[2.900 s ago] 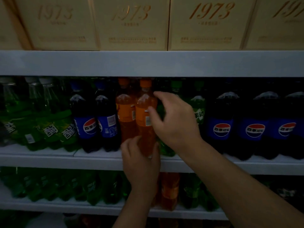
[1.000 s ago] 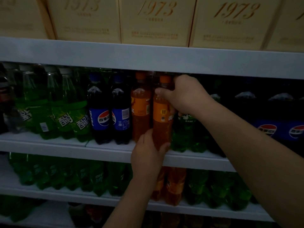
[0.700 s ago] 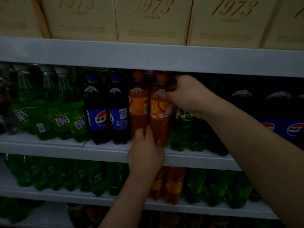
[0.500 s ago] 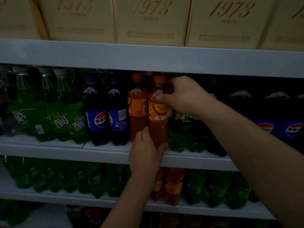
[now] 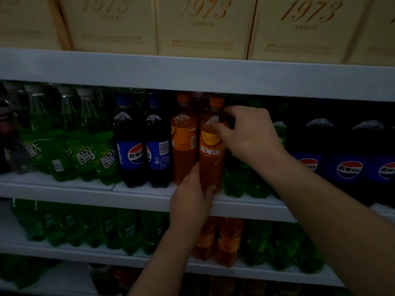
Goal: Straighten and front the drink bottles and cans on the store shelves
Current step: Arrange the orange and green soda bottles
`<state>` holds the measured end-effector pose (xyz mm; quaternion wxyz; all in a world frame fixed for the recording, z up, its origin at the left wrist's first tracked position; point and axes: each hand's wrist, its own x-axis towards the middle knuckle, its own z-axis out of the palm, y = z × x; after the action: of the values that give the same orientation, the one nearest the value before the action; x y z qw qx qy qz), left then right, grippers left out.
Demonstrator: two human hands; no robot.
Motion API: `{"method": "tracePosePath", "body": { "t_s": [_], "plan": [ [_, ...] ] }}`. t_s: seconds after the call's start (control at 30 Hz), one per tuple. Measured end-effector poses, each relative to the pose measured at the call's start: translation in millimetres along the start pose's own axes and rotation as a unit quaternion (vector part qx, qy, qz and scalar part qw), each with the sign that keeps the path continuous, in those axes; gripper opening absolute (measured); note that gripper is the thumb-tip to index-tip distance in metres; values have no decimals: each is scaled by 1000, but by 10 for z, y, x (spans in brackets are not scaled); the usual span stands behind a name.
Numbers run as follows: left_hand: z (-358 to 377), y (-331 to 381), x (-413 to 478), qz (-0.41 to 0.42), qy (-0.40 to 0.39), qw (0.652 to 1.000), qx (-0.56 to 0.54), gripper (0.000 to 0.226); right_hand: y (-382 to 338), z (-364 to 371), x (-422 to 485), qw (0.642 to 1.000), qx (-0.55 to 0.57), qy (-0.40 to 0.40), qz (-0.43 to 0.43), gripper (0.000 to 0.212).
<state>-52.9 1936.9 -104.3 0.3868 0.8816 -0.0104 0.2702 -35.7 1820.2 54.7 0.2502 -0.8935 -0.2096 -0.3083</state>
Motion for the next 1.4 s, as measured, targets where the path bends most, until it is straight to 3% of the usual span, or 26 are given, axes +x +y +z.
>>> {"method": "tracePosePath", "body": {
  "t_s": [0.07,0.13,0.4,0.53,0.67,0.83,1.1,1.17,1.3,1.4],
  "plan": [
    [-2,-3,-1,-2,5,1000,2,71,-38,53,-142,989,-4,127,-70,21],
    [18,8,1,-2,20,1000,-4,70,-105,139,-239,979,8,175,-105,14],
    [57,-9,-57,8,44,999,0,62,-442,470,56,993,-20,74,-92,27],
    [-64,-112,-111,23,69,997,13,46,-589,662,260,998,-64,16,3,25],
    [-266,-268,-118,42,140,989,-22,32,-629,744,329,998,20,30,60,43],
    [-456,-403,-4,32,163,986,-21,39,-561,682,174,987,123,90,48,49],
    [-473,-299,186,74,87,993,-22,73,-419,471,100,954,290,-23,76,63],
    [-446,-281,220,62,83,994,-38,72,-395,473,127,956,280,-26,82,58],
    [-432,-246,296,41,146,987,-46,61,-384,537,151,980,184,15,71,34],
    [-420,-202,315,40,182,981,-49,54,-416,589,172,988,139,33,57,37]
  ]
}}
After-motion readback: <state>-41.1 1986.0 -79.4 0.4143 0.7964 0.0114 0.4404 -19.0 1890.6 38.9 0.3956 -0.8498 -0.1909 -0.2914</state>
